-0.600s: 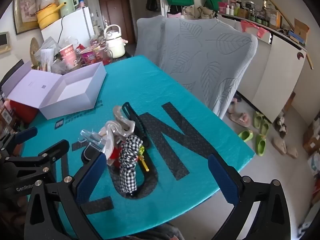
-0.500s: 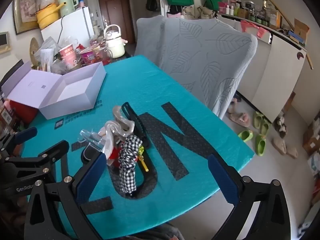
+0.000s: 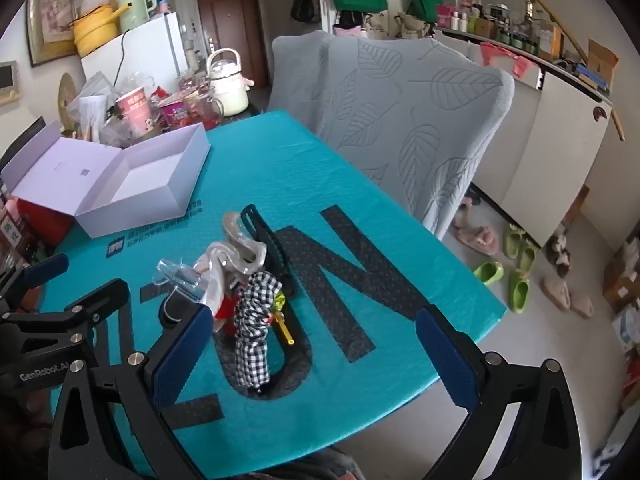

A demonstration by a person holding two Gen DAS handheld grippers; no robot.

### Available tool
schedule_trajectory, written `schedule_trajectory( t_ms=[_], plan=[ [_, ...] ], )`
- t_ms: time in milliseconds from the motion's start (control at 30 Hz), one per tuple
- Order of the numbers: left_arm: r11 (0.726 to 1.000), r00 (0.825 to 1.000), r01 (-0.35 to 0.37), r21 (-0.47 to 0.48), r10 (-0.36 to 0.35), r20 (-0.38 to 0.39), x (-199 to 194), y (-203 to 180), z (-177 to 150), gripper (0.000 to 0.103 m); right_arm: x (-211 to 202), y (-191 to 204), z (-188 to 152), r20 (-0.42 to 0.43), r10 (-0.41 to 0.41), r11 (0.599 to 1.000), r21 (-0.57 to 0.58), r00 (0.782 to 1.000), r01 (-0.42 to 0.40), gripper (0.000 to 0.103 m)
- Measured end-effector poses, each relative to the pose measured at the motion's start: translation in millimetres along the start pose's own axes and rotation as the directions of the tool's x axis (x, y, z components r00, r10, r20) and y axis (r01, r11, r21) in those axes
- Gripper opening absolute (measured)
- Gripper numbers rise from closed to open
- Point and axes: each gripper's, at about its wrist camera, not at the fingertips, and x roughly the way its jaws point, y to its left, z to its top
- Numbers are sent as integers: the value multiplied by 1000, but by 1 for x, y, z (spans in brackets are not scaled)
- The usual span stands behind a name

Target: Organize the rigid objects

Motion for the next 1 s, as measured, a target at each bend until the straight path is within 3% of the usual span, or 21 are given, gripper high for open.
schedule_trajectory(
  t_ms=[1000],
  plan=[
    [1000, 1000, -16, -5, 16, 10, -5, 3, 1, 103, 1, 8, 4, -1, 3, 999, -32, 1000, -3, 103]
  ],
)
